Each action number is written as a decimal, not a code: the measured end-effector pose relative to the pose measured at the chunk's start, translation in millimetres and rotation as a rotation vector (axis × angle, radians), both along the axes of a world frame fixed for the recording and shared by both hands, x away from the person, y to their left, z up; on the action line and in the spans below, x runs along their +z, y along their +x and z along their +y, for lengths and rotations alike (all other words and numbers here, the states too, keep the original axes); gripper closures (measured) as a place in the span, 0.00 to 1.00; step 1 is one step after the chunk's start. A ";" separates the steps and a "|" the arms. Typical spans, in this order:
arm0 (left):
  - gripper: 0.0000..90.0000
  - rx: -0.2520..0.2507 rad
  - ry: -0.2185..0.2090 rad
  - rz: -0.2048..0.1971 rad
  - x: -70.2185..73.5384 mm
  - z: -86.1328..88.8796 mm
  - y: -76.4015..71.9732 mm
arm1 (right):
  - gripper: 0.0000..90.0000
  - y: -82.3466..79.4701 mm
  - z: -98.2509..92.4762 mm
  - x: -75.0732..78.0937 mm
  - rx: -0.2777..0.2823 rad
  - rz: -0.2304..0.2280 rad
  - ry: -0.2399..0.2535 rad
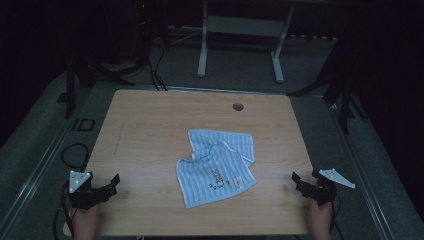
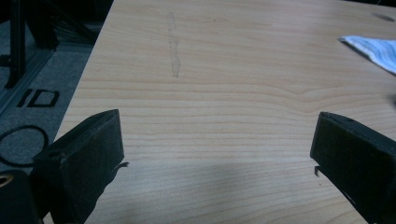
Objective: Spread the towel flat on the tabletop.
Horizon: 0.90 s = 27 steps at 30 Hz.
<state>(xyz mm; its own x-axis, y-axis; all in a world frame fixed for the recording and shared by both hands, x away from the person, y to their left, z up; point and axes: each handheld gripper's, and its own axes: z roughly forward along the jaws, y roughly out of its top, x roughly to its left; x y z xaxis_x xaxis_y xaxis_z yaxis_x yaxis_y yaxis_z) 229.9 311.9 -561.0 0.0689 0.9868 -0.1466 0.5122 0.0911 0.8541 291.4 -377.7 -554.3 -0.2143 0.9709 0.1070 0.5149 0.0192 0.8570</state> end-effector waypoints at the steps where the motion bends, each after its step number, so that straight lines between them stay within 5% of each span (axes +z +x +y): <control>1: 0.03 0.001 0.001 0.015 -0.1 -0.3 1.4 | 0.15 0.1 0.7 0.1 -0.009 0.002 -0.015; 8: 0.03 -0.018 0.069 0.134 3.0 0.7 11.1 | 0.15 4.5 3.1 -0.3 0.001 0.039 -0.046; 9: 0.03 -0.018 0.069 0.134 3.0 0.7 11.1 | 0.15 5.7 3.8 -0.5 0.001 0.051 -0.059; 11: 0.03 -0.022 0.077 0.223 5.7 2.9 13.9 | 0.15 9.8 5.6 0.4 0.022 0.094 -0.100; 12: 0.03 -0.022 0.077 0.223 5.7 2.9 13.9 | 0.15 10.9 6.3 2.3 0.034 0.109 -0.112; 13: 0.03 -0.030 0.097 0.288 7.7 4.7 16.0 | 0.15 12.1 6.3 4.8 0.051 0.137 -0.114; 16: 0.03 -0.009 0.144 0.308 11.0 6.4 15.7 | 0.15 13.6 4.6 10.9 0.061 0.181 -0.103; 17: 0.03 -0.007 0.143 0.353 14.0 9.5 16.5 | 0.15 16.8 1.5 16.3 0.078 0.261 -0.083; 20: 0.03 -0.028 0.142 0.393 16.9 12.2 17.6 | 0.15 20.7 0.7 24.2 0.089 0.372 -0.156; 21: 0.03 -0.048 0.156 0.446 18.5 14.4 18.8 | 0.15 21.9 0.5 26.4 0.093 0.409 -0.179; 27: 0.03 -0.086 0.180 0.537 23.7 21.4 17.8 | 0.15 27.4 -3.1 32.4 0.172 0.637 -0.247</control>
